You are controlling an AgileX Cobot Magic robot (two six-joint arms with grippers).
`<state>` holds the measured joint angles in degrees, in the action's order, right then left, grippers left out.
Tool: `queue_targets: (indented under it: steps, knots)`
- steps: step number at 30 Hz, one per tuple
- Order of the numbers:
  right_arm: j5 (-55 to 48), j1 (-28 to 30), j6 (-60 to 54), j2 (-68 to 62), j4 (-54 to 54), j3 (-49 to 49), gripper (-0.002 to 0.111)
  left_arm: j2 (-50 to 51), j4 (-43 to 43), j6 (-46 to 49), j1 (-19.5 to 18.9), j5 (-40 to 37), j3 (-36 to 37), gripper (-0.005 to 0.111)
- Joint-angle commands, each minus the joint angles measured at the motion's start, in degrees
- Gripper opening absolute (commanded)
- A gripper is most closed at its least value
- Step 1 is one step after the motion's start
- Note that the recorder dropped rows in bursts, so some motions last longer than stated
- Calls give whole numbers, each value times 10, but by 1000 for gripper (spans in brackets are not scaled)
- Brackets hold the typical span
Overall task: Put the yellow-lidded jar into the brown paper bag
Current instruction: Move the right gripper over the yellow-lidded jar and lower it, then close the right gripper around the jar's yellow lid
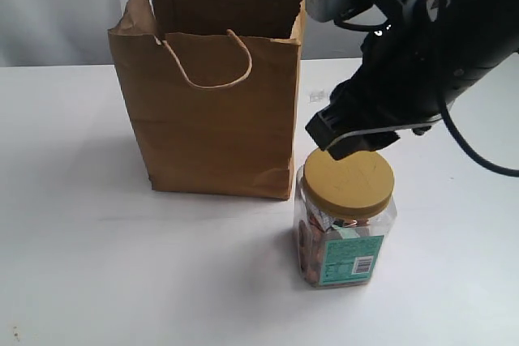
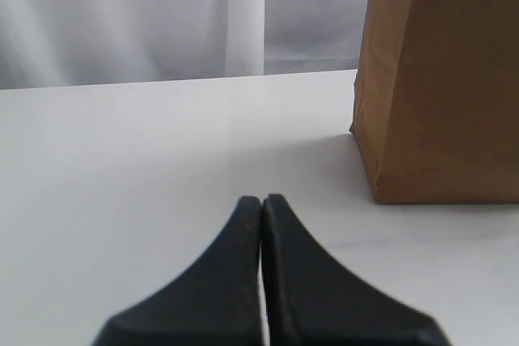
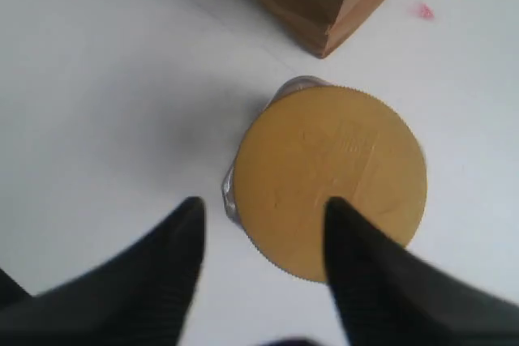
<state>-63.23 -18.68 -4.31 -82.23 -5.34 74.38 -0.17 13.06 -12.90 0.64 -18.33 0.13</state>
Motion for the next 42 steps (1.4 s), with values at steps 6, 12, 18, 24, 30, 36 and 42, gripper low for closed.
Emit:
queue_targets:
  steps: [6,12,18,24,30,36,42]
  knots:
    - [26,4,-5,-12,0,4,105,2,-2,-2,3,5,-1,1]
    - [26,4,30,-24,20,4,105,2,-2,-2,3,5,-1,1]
    - [25,4,77,-51,69,3,105,2,-2,-2,3,5,-1,1]
    - [39,4,84,-82,73,3,105,2,-2,-2,3,5,-1,1]
    - [47,4,91,-105,79,3,105,2,-2,-2,3,5,-1,1]
    - [58,4,122,-108,91,1,105,2,-2,-2,3,5,-1,1]
    - [57,4,126,-108,98,1,105,2,-2,-2,3,5,-1,1]
